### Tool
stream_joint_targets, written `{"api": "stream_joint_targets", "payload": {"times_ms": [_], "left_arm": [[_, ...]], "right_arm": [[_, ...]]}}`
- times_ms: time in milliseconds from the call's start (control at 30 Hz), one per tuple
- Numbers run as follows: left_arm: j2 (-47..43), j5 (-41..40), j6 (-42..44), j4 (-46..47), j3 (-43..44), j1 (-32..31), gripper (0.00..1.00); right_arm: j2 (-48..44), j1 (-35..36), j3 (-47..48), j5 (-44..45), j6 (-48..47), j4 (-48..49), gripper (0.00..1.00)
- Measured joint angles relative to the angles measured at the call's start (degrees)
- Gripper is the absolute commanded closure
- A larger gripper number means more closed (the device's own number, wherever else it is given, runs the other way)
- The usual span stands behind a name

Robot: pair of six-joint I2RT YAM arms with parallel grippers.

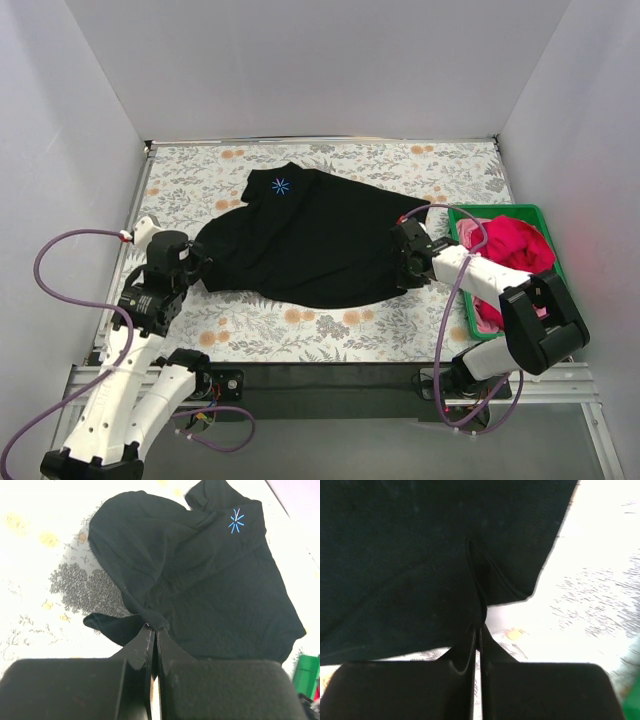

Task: Fold and stack the t-shirts
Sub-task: Flatten the tshirt out

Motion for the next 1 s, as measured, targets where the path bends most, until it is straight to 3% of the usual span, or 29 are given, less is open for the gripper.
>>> {"api": "stream_joint_targets", "payload": {"times_ms": [233,433,600,767,1000], "left_arm": [[14.4,-0.8,3.7,5.4,9.6,0.0,1.0],[33.7,-2.6,9.3,11.8,33.1,0.1,1.0],[43.8,-5.4,14.8,16.3,56.0,0.8,1.0],[42.2,-7.4,22.8,23.2,66.9,0.8,1.0],[28.3,-6.2,33.5,31.8,68.9,0.8,1.0]], "right_arm": [[0.1,-4.3,17.6,3.3,-4.3,-8.1,0.99],[0.2,-14.0,39.9,3.5,-9.0,-9.4,0.99],[0.4,-17.7,58.1,4.3,-13.2,-10.5,0.99],[-2.9,-18.2,66.9,6.1,-17.8,-8.4,0.99],[-17.3,-18.1,63.4,5.7,-24.1,-2.3,0.99]]}}
